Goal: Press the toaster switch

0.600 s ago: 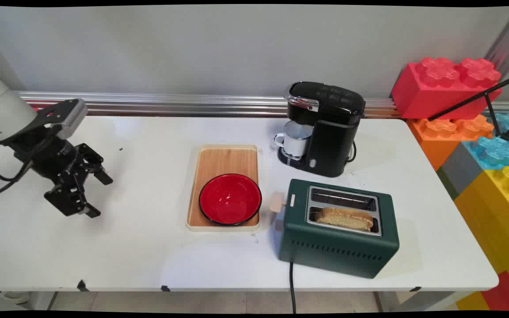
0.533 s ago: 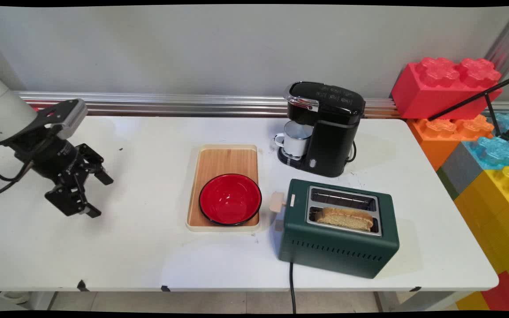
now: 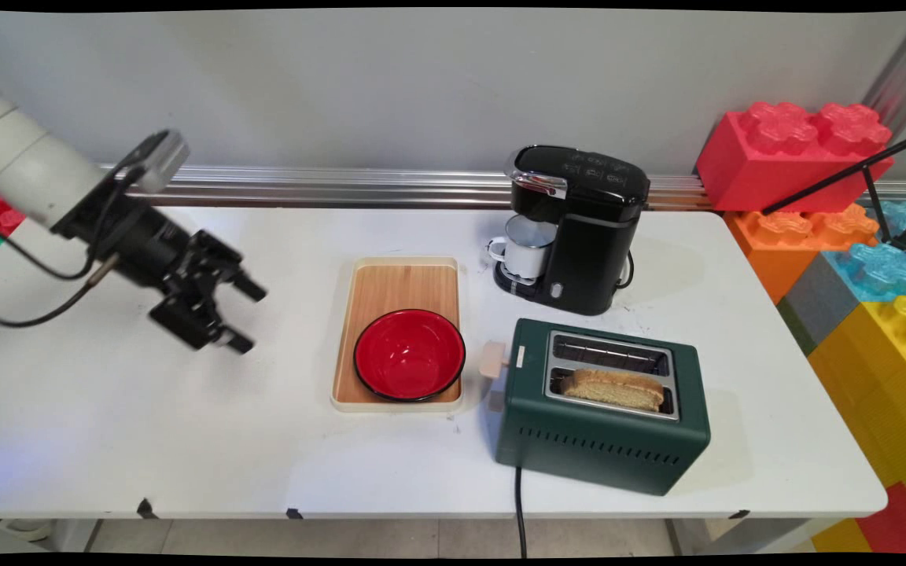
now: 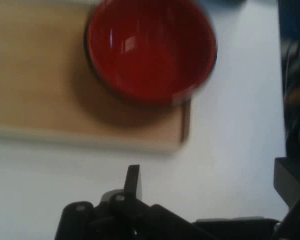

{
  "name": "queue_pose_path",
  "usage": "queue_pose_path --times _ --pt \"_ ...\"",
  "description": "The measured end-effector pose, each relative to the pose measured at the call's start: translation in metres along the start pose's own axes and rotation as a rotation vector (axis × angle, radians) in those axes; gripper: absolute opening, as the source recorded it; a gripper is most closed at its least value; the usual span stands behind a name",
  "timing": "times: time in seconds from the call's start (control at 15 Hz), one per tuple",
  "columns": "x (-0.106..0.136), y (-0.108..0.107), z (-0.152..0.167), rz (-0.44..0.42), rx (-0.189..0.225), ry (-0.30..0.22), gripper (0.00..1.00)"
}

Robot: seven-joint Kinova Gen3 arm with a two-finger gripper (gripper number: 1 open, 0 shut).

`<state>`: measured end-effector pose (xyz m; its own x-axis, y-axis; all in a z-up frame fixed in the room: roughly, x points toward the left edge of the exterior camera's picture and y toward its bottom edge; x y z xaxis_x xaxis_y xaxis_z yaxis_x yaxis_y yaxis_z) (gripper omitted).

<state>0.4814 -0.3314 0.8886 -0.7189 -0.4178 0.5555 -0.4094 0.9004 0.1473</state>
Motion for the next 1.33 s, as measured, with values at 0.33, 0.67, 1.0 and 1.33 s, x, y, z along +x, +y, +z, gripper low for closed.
queue_pose_path --times 0.33,0.67,1.0,1.33 --pt "0.039 0.003 -0.001 0.079 -0.050 0.191 1.00" --pt "0.055 0.003 0.002 0.195 -0.083 0.258 1.00" --pt "0.066 0.000 0.010 0.291 -0.093 0.277 0.00" --pt "0.074 -0.003 0.020 0.336 -0.114 0.277 0.00"
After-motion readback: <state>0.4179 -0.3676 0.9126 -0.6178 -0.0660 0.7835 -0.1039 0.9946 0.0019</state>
